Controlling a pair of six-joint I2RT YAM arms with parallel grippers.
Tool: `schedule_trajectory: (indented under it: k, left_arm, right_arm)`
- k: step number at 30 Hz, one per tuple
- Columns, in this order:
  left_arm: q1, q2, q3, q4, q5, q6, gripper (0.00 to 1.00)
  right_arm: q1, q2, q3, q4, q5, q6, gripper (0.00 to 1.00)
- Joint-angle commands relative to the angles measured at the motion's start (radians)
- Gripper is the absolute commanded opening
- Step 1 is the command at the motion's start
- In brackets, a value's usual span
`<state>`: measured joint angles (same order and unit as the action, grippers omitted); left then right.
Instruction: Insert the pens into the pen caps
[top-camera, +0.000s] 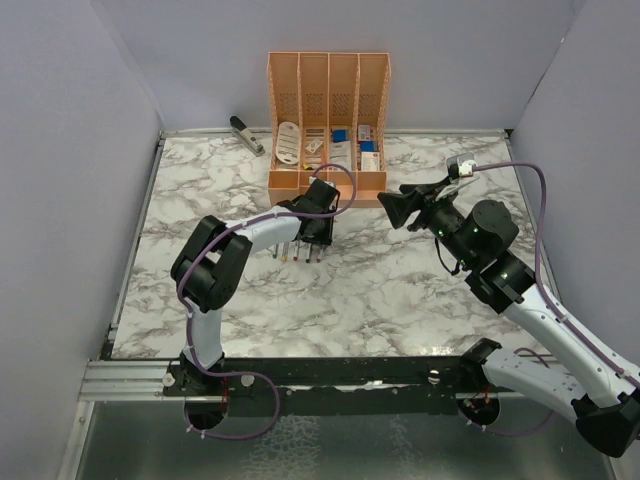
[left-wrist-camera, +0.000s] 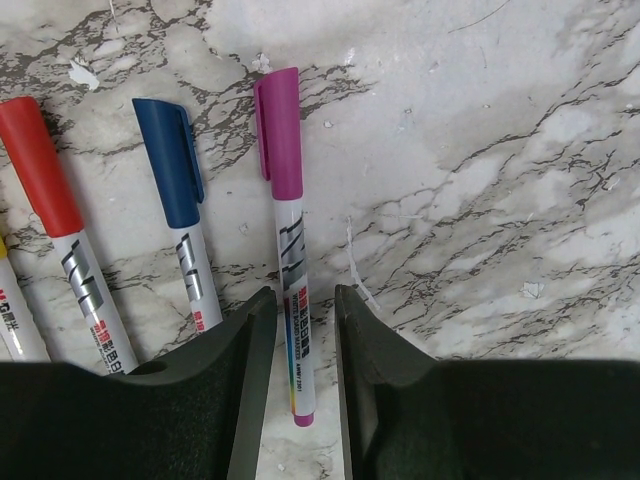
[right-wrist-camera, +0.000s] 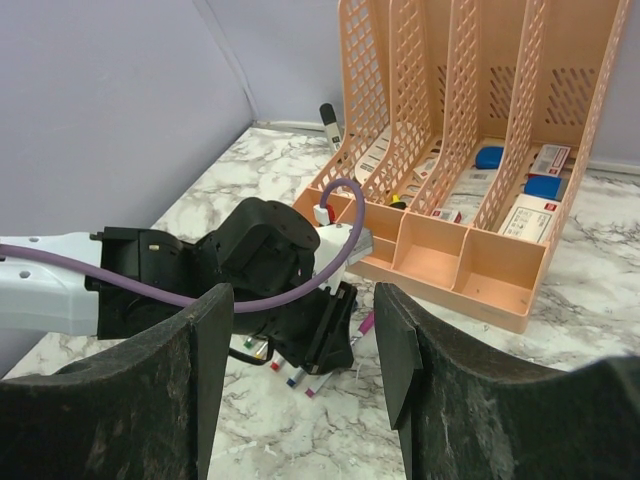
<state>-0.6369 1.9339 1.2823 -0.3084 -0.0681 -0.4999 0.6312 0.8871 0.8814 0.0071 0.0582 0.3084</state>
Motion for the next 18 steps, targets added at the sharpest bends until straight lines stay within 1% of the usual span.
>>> schedule_trajectory:
  k: [1,4,7,8,11,13,14,15,16,18]
  left_arm:
    - [0.000,-0.034,0.023,-0.005,-0.013,-0.006,0.33]
    - [0.000,-0.064,0.049,-0.005,0.001,-0.001,0.33]
    - [0.000,-0.103,0.067,-0.012,-0.013,0.012,0.33]
    - [0.000,-0.118,0.097,-0.017,-0.021,0.018,0.33]
    - [0.010,-0.174,0.116,-0.024,-0.039,0.032,0.34]
    - [0.035,-0.216,0.106,-0.008,-0.034,0.034,0.36]
    - [0.055,-0.229,0.096,0.002,-0.027,0.031,0.39]
    - [0.078,-0.267,0.081,0.011,-0.024,0.032,0.44]
    - [0.105,-0.289,0.064,0.020,-0.024,0.033,0.46]
    - [0.162,-0.331,0.017,0.029,-0.028,0.039,0.48]
  right_arm:
    - [0.000,0.001,-0.006,0.022,-0.003,-0.020,0.58]
    - [-0.001,0.002,-0.007,0.026,-0.004,-0.023,0.58]
    - [-0.001,0.000,-0.011,0.033,0.002,-0.022,0.58]
    - [0.000,0.001,-0.012,0.035,0.010,-0.022,0.58]
    - [-0.001,0.006,-0.018,0.034,0.096,0.024,0.62]
    - [-0.001,0.023,-0.016,0.005,0.200,0.049,0.64]
    - [-0.002,0.037,-0.014,-0.011,0.245,0.056,0.65]
    - [-0.007,0.052,-0.011,-0.024,0.274,0.060,0.66]
    - [-0.017,0.068,-0.008,-0.034,0.281,0.061,0.66]
    - [-0.055,0.097,-0.005,-0.045,0.266,0.074,0.67]
